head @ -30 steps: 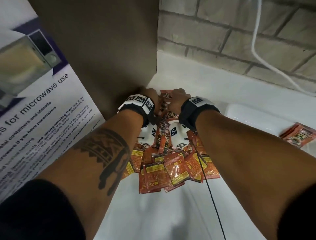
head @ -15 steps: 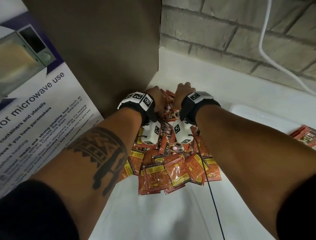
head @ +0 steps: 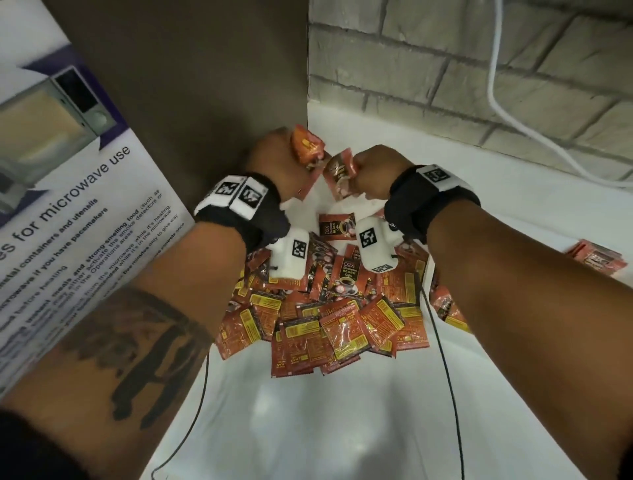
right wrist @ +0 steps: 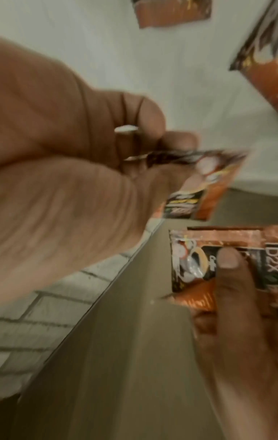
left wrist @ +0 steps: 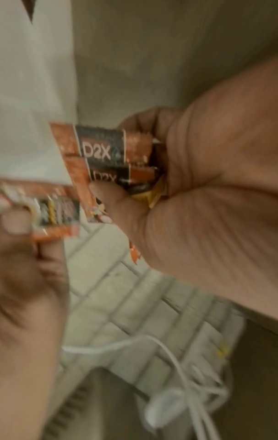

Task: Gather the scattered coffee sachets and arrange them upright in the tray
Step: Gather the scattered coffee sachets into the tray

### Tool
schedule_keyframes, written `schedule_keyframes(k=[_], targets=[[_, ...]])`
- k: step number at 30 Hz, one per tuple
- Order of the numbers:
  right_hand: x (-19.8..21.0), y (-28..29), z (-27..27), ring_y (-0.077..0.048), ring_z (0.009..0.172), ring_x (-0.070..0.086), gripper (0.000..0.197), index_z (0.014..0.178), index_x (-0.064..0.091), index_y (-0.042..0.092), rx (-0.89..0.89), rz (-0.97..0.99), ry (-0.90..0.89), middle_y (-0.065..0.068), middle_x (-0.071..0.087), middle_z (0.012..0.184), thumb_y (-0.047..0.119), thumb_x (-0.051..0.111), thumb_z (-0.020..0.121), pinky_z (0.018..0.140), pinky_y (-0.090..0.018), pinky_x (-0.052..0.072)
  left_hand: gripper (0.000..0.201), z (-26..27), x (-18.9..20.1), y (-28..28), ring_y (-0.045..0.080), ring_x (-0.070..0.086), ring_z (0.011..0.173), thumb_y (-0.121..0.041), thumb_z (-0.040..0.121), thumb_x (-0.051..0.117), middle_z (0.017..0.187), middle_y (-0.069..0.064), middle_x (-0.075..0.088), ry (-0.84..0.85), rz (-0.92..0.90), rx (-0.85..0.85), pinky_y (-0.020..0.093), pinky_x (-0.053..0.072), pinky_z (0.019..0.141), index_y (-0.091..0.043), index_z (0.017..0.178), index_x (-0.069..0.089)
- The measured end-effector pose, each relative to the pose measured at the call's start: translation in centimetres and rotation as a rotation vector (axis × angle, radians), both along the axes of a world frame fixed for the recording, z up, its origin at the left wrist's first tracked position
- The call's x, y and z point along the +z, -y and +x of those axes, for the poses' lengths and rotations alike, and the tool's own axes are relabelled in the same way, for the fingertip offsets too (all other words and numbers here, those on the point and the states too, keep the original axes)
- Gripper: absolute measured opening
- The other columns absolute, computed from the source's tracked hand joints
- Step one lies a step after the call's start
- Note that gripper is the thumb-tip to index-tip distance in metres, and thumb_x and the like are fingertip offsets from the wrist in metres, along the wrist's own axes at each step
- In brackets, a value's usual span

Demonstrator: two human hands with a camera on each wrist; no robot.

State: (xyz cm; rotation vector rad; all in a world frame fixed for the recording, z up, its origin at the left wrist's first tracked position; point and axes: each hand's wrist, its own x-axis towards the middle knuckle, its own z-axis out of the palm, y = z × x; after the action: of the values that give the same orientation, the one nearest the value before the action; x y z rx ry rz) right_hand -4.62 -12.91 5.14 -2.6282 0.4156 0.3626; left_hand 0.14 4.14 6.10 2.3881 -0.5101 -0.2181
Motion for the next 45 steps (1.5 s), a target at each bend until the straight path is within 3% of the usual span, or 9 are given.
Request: schedule_keyframes(k=[3,8,12,20,24,32,38,42,45], targets=[[0.5,-1.6,-1.4,-0.018,0.090,0.067,0.037,0.123,0.066,0.015,0.170,0.069,-0.170,0.000,0.071,0.101,0.025,0.074,0.087,0.073,-0.030,0.053,0.022,-2.4,1.0,-2.6,0.020,0.065,0.096,-0.008,0.082,0.072,0.101,0.000,0.070,-0.100,0.066,0.023,0.031,0.050,0.086,-0.015,0.102,0.068],[-2.4,-3.9,-1.6,-0.022,0.102,0.067,0.048,0.118,0.070,0.016,0.297,0.028,-0.351,0.000,0.073,0.108,0.044,0.079,0.080,0.095,-0.037,0.053,0.017,-6.2,-0.5,-4.7,0.031,0.065,0.095,-0.013,0.094,0.059,0.102,0.014,0.070,-0.174,0.485,-0.191,0.035,0.052,0.084,-0.001,0.099,0.069],[-5.4,-4.3,-1.5,-0.020,0.079,0.068,0.032,0.083,0.069,0.021,0.275,-0.074,-0.336,0.005,0.073,0.081,0.047,0.084,0.071,0.064,-0.028,0.050,0.019,-6.7,-3.3,-5.4,0.027,0.065,0.092,-0.015,0.091,0.064,0.103,0.011,0.068,-0.219,0.606,-0.188,0.030,0.049,0.076,-0.003,0.104,0.069],[-6.2,-5.6,-2.2,-0.013,0.068,0.056,0.033,0.081,0.059,0.019,0.245,-0.215,-0.320,0.002,0.063,0.087,0.039,0.084,0.075,0.063,-0.026,0.045,0.067,-7.5,-6.3,-5.9,0.033,0.050,0.124,-0.021,0.073,0.084,0.131,0.013,0.054,-0.218,0.426,-0.050,0.039,0.044,0.106,-0.008,0.130,0.050],[-6.5,-5.5,-1.7,-0.022,0.084,0.063,0.056,0.115,0.065,0.015,0.212,-0.236,-0.287,0.004,0.060,0.095,0.042,0.085,0.070,0.081,-0.035,0.056,0.056,-7.8,-6.3,-6.0,0.030,0.062,0.107,-0.015,0.073,0.084,0.115,0.009,0.064,-0.218,0.329,-0.013,0.043,0.050,0.099,-0.011,0.120,0.053],[-3.7,-4.6,-2.8,-0.023,0.070,0.056,0.025,0.071,0.052,0.015,0.067,-0.076,-0.155,-0.005,0.058,0.082,0.017,0.067,0.091,0.051,-0.024,0.040,0.025,-6.6,-4.6,-6.2,0.023,0.067,0.089,-0.016,0.079,0.077,0.096,0.004,0.069,-0.167,0.269,-0.036,0.028,0.047,0.076,-0.011,0.101,0.067],[0.5,-2.8,-4.7,-0.029,0.089,0.067,0.019,0.079,0.065,0.010,-0.101,0.157,0.120,-0.011,0.072,0.096,0.022,0.065,0.094,0.082,-0.037,0.055,0.012,-6.0,-2.1,-5.5,0.026,0.068,0.085,-0.016,0.081,0.074,0.090,0.007,0.073,-0.037,0.293,-0.057,0.035,0.055,0.080,-0.008,0.090,0.074],[2.6,-0.2,-6.4,-0.021,0.077,0.062,0.015,0.078,0.063,0.009,-0.197,0.174,0.215,-0.004,0.068,0.085,0.017,0.066,0.091,0.070,-0.030,0.052,0.008,-5.8,-0.1,-4.1,0.026,0.067,0.080,-0.019,0.081,0.073,0.080,0.001,0.067,0.051,0.321,-0.136,0.030,0.048,0.071,-0.014,0.078,0.067],[3.9,2.5,-8.3,-0.026,0.093,0.065,0.009,0.090,0.068,0.005,-0.252,0.171,0.251,-0.009,0.070,0.100,0.013,0.067,0.089,0.082,-0.035,0.053,0.010,-5.8,1.1,-2.8,0.023,0.069,0.080,-0.019,0.079,0.076,0.084,0.002,0.072,0.032,0.246,-0.125,0.031,0.055,0.073,-0.012,0.085,0.072]])
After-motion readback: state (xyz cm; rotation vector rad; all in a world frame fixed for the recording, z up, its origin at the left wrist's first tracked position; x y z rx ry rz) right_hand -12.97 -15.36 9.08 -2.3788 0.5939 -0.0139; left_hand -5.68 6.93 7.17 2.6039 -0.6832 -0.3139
